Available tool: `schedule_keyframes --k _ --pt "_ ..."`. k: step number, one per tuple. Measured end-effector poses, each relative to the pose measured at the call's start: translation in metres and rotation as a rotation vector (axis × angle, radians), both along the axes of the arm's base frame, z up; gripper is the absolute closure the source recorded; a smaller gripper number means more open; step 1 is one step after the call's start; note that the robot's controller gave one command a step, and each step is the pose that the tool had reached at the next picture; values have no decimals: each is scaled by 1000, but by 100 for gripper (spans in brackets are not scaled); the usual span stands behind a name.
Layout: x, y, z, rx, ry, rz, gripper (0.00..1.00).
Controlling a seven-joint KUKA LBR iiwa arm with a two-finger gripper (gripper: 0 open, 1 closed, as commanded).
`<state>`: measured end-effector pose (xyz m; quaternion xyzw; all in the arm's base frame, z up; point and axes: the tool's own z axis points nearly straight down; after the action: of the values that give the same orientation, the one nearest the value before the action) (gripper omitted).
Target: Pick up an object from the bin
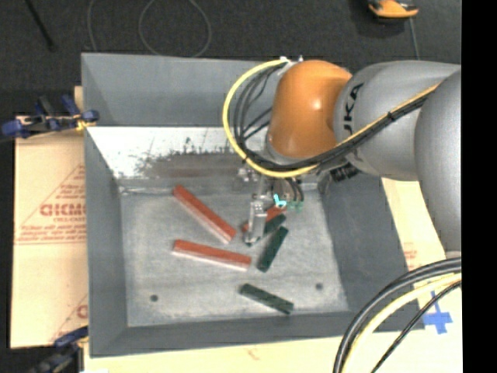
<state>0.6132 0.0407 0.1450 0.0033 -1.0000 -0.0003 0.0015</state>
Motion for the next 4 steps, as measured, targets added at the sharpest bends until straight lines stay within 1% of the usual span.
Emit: schedule_keyframes --k 1,2,3,4 --pt "-4 34 -77 1 0 -23 0" --pt "10 -21 -73 -1 -10 -109 0" --pt "27 -13 -74 1 -9 -223 0" --pt "15 -44 -74 -3 -6 -224 0"
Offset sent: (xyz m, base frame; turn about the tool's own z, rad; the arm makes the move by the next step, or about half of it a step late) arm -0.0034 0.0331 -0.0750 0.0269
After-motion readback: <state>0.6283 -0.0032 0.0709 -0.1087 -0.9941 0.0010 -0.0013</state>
